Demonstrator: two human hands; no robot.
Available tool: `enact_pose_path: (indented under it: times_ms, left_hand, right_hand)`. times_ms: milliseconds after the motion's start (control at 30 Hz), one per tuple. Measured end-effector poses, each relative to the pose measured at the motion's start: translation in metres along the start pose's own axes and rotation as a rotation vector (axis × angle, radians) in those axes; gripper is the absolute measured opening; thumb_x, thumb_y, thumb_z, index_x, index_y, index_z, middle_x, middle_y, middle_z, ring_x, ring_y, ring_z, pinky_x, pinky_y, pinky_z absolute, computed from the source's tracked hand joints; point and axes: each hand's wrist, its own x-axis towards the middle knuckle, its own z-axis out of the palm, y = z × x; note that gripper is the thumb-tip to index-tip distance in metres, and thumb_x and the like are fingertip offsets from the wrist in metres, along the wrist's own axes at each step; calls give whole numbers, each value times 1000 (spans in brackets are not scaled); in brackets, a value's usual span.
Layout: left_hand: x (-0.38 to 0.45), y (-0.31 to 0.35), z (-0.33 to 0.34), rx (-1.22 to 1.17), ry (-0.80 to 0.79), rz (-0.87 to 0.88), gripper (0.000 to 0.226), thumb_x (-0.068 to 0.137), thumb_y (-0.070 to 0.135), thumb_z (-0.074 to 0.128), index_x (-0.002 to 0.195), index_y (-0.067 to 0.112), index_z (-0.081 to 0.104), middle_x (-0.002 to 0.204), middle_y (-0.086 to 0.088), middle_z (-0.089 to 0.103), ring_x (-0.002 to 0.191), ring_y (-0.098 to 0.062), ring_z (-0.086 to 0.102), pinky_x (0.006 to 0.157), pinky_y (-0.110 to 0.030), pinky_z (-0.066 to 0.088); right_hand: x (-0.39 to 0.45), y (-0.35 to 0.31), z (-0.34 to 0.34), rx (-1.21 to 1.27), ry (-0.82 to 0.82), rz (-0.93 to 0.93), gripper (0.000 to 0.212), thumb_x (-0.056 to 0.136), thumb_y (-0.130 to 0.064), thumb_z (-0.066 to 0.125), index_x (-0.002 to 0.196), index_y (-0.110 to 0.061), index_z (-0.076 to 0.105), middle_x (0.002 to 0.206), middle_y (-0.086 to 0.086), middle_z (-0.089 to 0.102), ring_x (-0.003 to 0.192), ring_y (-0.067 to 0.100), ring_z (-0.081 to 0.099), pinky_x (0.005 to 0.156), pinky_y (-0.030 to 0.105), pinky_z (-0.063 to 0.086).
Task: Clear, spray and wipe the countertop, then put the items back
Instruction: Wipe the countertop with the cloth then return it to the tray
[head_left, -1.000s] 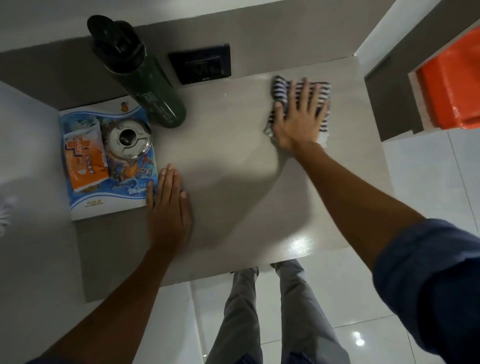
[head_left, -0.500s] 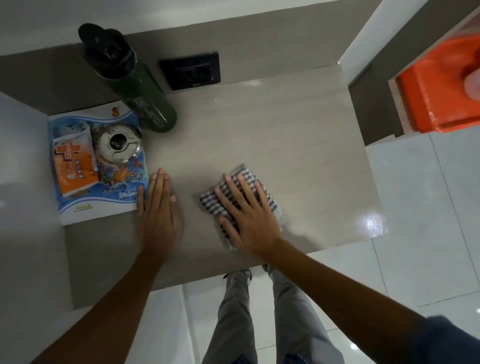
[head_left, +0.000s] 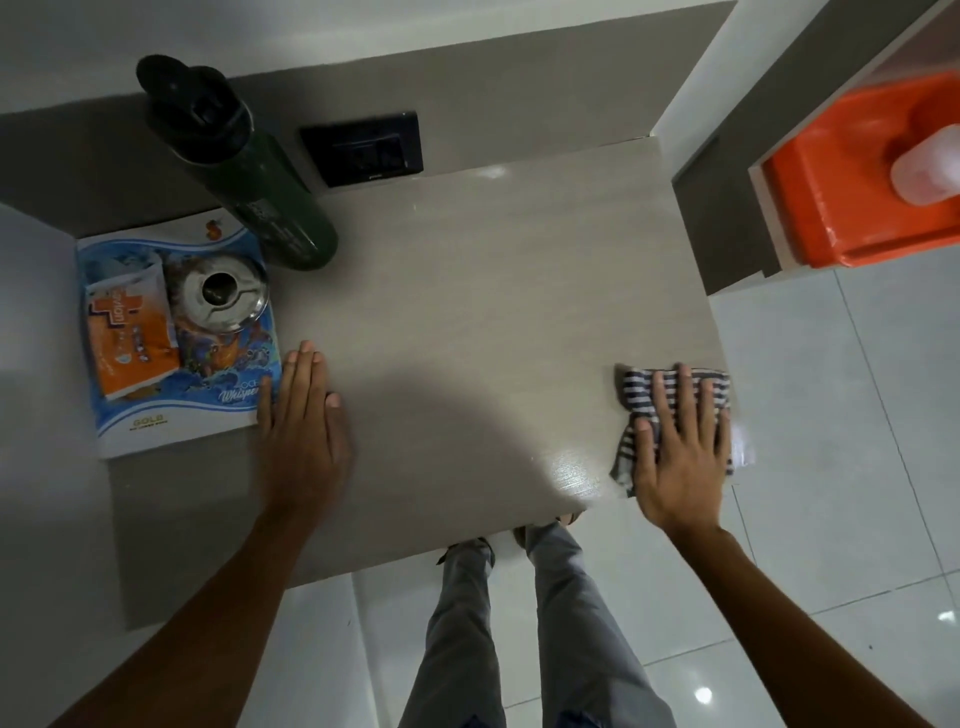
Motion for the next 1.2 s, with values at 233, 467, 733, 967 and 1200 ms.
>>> enact_pose_path:
  times_ms: [233,467,733,967,1200]
  left_hand:
    - [-1,3,-2,-6,2,2,60,117,32,21,171,6,29,181,-13,30,171,-27,22,141,-54,13]
    - [0,9,-5,4,-17,-12,62,117,36,22,170,6,30,180,-14,30,171,-30,24,140,-58,15]
    - [4,35,-3,51,-6,30,75,113,54,28,170,5,32,179,-17,31,170,-34,23,141,-56,8]
    - [24,135,23,-47,27,131,71,115,53,29,168,6,38,178,-15,35,168,-33,30,139,-52,16]
    - [48,240,51,-164,21,277,71,117,54,28,167,5,42,177,-15,37,167,-35,33,136,-59,27]
  right_hand:
    - [26,37,-23,146,21,190,63,115,-55,22,175,-38,14,186,-5,10,172,25,13,134,60,24]
    - [57,54,-49,761,-67,612,68,113,-66,26,163,-26,51,154,7,65,144,31,61,114,34,52]
    - [58,97,-86,1835,-83,899,73,112,-68,35,155,-15,60,151,9,70,133,23,73,109,45,62]
    - [67,97,-104,2358,188,903,61,113,-47,49,164,-13,52,165,13,57,152,36,55,130,56,37]
    - [83,111,-126,2748,184,720,60,115,-40,36,161,-5,51,170,21,45,151,53,47,130,67,26]
